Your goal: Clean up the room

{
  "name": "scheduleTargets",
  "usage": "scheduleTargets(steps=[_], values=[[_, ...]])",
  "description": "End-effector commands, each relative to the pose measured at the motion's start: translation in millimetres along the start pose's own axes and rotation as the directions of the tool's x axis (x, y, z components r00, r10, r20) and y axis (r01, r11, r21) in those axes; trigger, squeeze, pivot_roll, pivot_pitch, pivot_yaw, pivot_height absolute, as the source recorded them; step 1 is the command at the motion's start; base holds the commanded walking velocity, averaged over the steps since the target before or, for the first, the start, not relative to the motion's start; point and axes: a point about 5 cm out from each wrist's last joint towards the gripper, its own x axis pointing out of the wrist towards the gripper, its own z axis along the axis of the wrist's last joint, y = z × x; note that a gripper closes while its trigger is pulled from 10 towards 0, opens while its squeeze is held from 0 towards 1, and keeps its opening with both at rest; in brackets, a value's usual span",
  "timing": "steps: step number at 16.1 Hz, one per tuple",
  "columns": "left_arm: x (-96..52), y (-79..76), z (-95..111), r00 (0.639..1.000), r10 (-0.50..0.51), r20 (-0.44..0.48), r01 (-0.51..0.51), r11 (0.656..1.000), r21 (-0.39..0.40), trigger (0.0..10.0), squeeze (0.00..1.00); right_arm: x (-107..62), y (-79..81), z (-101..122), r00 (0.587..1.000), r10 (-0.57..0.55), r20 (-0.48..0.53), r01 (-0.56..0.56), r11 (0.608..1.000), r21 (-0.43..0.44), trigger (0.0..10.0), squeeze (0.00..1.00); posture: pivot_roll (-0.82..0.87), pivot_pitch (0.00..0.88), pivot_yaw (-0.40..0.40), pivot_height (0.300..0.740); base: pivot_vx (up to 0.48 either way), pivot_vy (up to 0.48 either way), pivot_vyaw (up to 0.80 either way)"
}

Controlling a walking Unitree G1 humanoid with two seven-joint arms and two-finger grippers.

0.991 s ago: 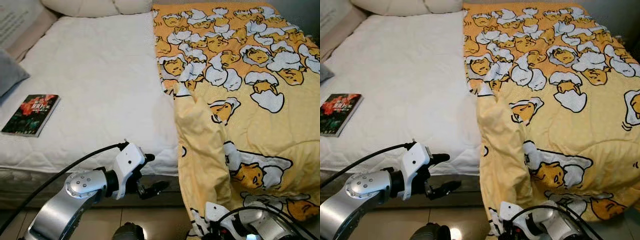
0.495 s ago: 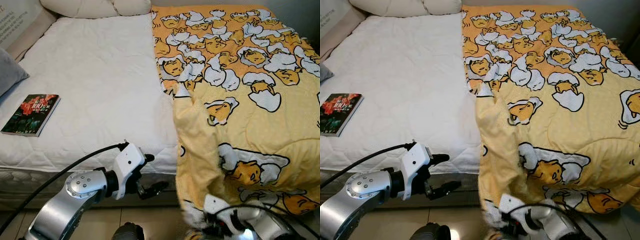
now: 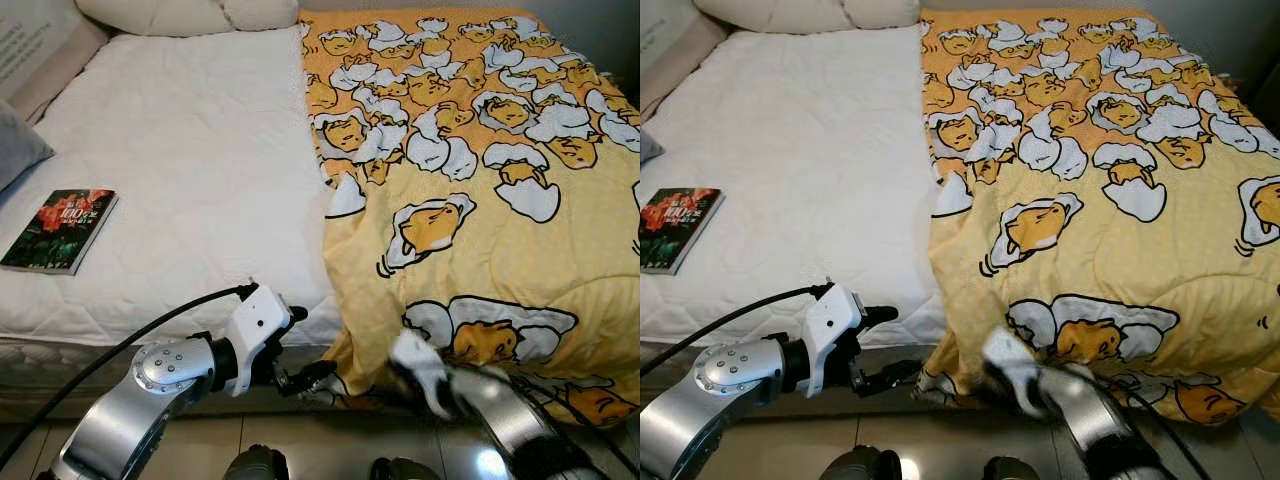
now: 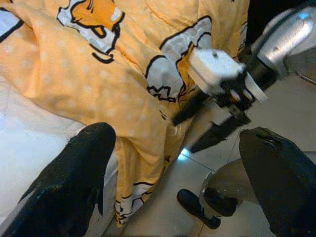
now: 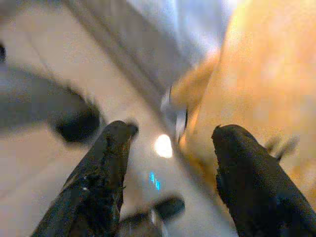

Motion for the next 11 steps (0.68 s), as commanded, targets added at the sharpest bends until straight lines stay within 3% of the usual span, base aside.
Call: scheduleTargets(steps=[1,4,5,7,10,11], values=[[-1.8,4.1,-3,0.999,0.034,-0.018,-0.033,0.999,0.015,10.0,1.0,1.4,-5.4,18,0.995,-0.041,0.087,0.041,0.999,0.012,10.0,1.0,0.03,0.073,0.046,0.74,0.0,0.0,0.0],[-3.6,7.0,-5,0.998,0.061,-0.029,-0.061,0.998,0.019,10.0,1.0,9.4,-12.4,41,0.978,-0.136,0.158,0.135,0.991,0.016,10.0,1.0,0.03,0.074,0.048,0.74,0.0,0.0,0.0],[-5.2,8.4,-7,0.996,0.078,-0.035,-0.077,0.997,0.019,10.0,1.0,17.1,-22.2,56,0.954,-0.253,0.16,0.25,0.967,0.039,10.0,1.0,0.04,0.076,0.048,0.74,0.0,0.0,0.0],[-8.0,10.1,-8,0.994,0.108,-0.036,-0.107,0.994,0.021,10.0,1.0,28.5,-26.9,75,0.934,-0.33,0.139,0.326,0.944,0.056,10.0,1.0,0.05,0.085,0.051,0.74,0.0,0.0,0.0],[-12.6,11.9,-8,0.989,0.145,-0.029,-0.144,0.989,0.021,10.0,1.0,36.2,-29.6,90,0.913,-0.395,0.104,0.399,0.917,-0.02,10.0,1.0,0.06,0.103,0.052,0.74,0.0,0.0,0.0],[-17.9,11.9,-8,0.987,0.155,-0.033,-0.155,0.988,0.023,10.0,1.0,38.6,-33.7,99,0.882,-0.463,0.089,0.468,0.883,-0.038,10.0,1.0,0.08,0.125,0.057,0.74,0.0,0.0,0.0]])
